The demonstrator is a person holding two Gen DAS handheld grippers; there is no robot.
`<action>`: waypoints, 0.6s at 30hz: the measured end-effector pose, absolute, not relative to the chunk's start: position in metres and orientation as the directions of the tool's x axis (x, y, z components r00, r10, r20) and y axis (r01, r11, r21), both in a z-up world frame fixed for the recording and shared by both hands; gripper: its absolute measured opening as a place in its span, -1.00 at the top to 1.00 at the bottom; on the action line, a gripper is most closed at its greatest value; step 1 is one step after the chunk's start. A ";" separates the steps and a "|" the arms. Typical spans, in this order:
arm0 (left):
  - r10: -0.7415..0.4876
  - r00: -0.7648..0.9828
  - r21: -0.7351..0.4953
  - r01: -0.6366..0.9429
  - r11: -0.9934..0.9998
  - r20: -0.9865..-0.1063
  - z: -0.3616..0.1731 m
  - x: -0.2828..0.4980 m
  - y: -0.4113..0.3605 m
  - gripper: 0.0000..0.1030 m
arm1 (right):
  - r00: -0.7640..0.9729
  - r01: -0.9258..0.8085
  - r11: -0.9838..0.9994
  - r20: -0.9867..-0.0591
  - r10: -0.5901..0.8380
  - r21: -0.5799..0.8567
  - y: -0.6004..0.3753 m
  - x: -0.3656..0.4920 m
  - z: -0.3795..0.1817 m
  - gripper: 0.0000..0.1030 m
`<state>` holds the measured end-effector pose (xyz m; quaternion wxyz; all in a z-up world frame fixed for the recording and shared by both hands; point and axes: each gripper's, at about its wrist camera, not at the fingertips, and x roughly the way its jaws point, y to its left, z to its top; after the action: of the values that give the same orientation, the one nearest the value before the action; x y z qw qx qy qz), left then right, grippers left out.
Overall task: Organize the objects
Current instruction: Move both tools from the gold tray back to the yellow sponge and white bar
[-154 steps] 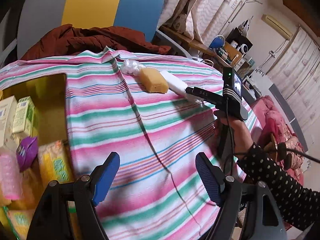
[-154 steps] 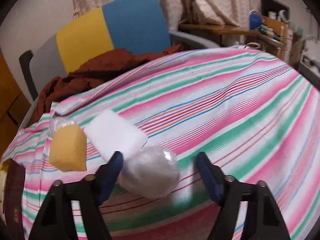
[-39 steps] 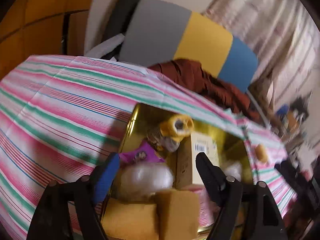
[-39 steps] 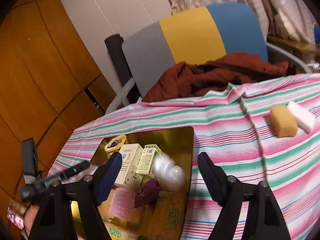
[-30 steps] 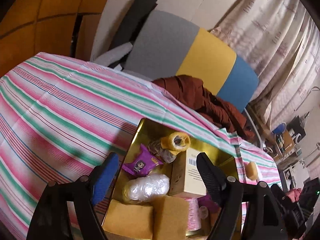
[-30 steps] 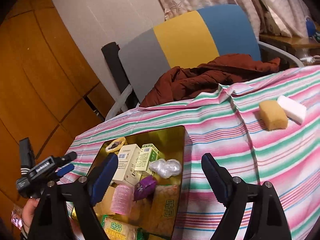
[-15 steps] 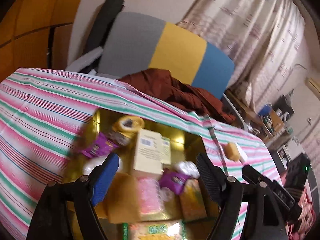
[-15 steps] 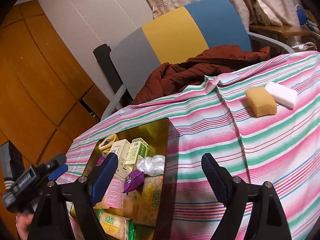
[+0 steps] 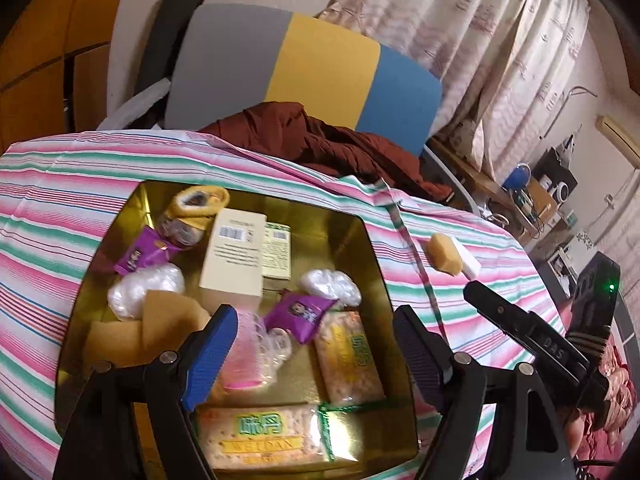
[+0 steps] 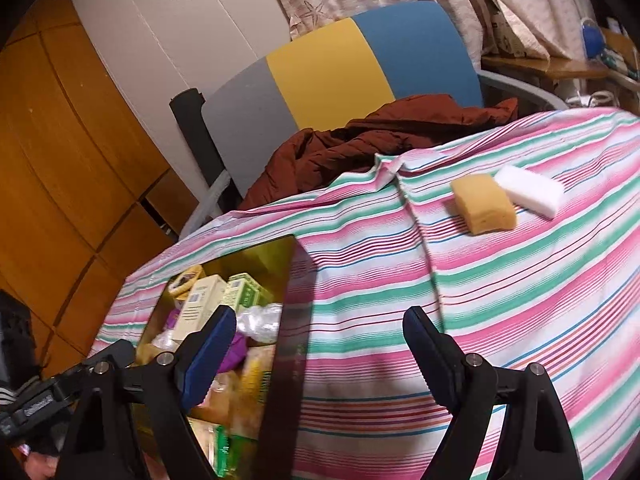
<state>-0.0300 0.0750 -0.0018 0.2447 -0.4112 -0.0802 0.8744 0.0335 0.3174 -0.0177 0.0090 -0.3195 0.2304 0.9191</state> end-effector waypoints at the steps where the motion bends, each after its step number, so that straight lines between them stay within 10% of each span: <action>1: 0.498 -0.537 -0.344 -0.366 -0.865 -0.681 -0.002 -0.028 0.078 -0.58 | -0.795 -0.167 -0.898 -0.594 -0.121 0.406 0.319 0.034 -0.018 -0.68; 18: 0.551 -0.412 -0.327 -0.498 -0.803 -0.726 -0.009 -0.007 0.161 -0.58 | -0.745 -0.284 -0.920 -0.666 0.034 0.271 0.391 0.040 -0.037 -0.69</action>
<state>-0.0068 0.1612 -0.0086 0.3122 -0.4435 -0.0297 0.8396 0.0400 0.3909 -0.0365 0.0867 -0.3464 0.1808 0.9164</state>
